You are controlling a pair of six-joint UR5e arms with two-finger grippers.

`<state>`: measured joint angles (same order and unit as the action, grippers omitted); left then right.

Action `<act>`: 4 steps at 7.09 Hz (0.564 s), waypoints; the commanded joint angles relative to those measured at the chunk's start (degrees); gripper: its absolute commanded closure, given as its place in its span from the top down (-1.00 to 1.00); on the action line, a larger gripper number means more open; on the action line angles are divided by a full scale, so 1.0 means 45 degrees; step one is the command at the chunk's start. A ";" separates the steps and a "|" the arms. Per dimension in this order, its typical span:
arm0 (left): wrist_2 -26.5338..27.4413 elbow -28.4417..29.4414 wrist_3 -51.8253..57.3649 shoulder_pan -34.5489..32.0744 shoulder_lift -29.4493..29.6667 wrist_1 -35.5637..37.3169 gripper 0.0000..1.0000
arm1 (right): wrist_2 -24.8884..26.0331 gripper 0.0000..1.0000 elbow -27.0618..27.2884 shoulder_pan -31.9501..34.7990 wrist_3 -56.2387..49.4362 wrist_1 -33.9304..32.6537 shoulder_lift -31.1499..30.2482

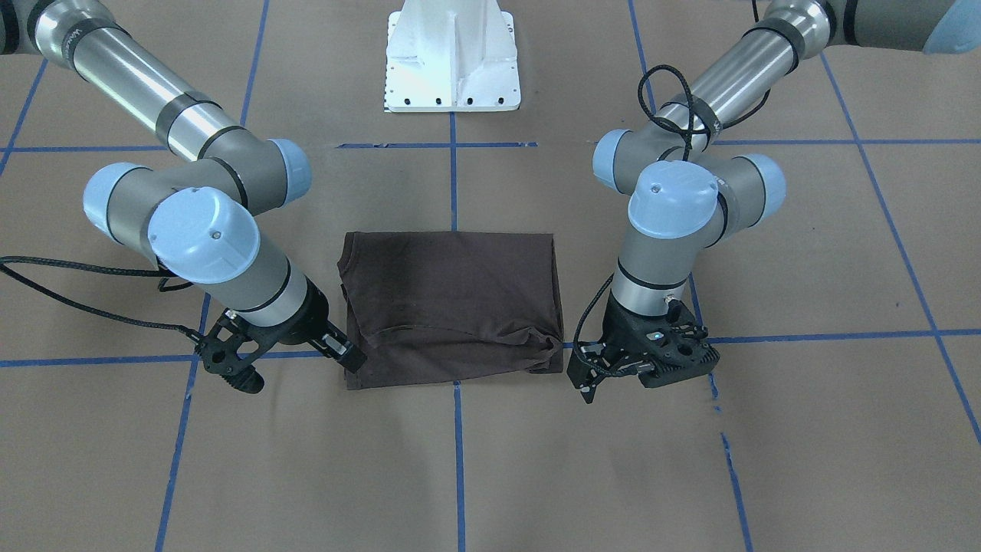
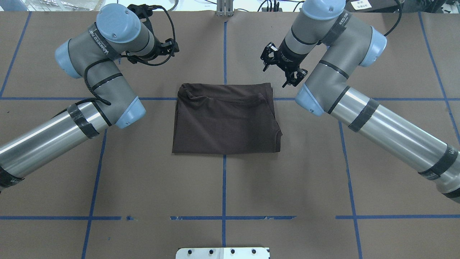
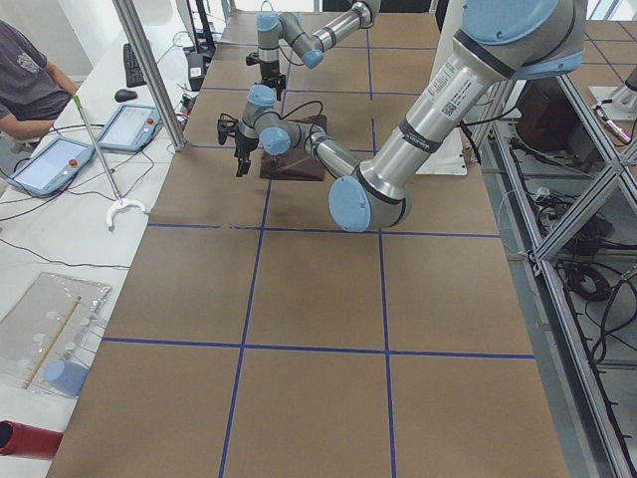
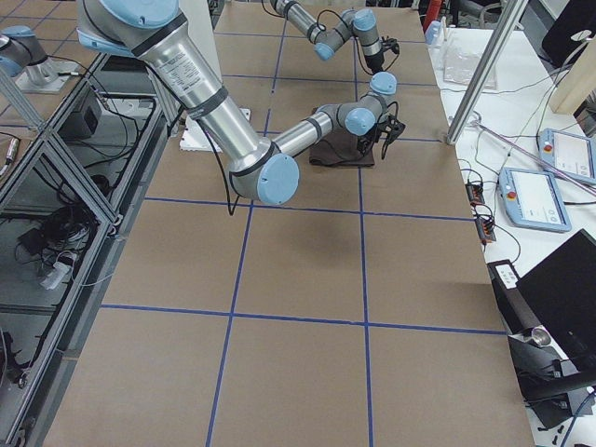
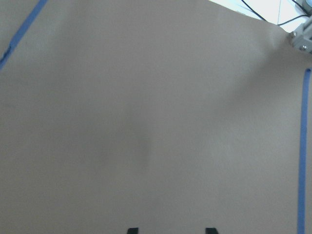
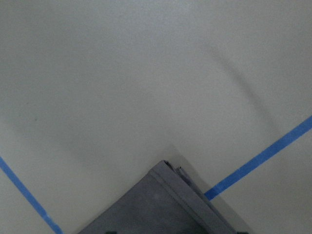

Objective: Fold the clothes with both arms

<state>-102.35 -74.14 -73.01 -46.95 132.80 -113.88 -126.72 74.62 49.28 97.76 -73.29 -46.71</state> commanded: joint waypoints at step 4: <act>-0.3952 -0.2992 0.6519 -0.3950 -0.3526 0.0188 1.00 | -0.0395 1.00 0.2572 0.2049 -0.4806 -0.3405 -0.1082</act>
<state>-116.83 -84.28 -53.78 -58.78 122.06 -113.51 -128.85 82.83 55.07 86.90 -81.21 -49.64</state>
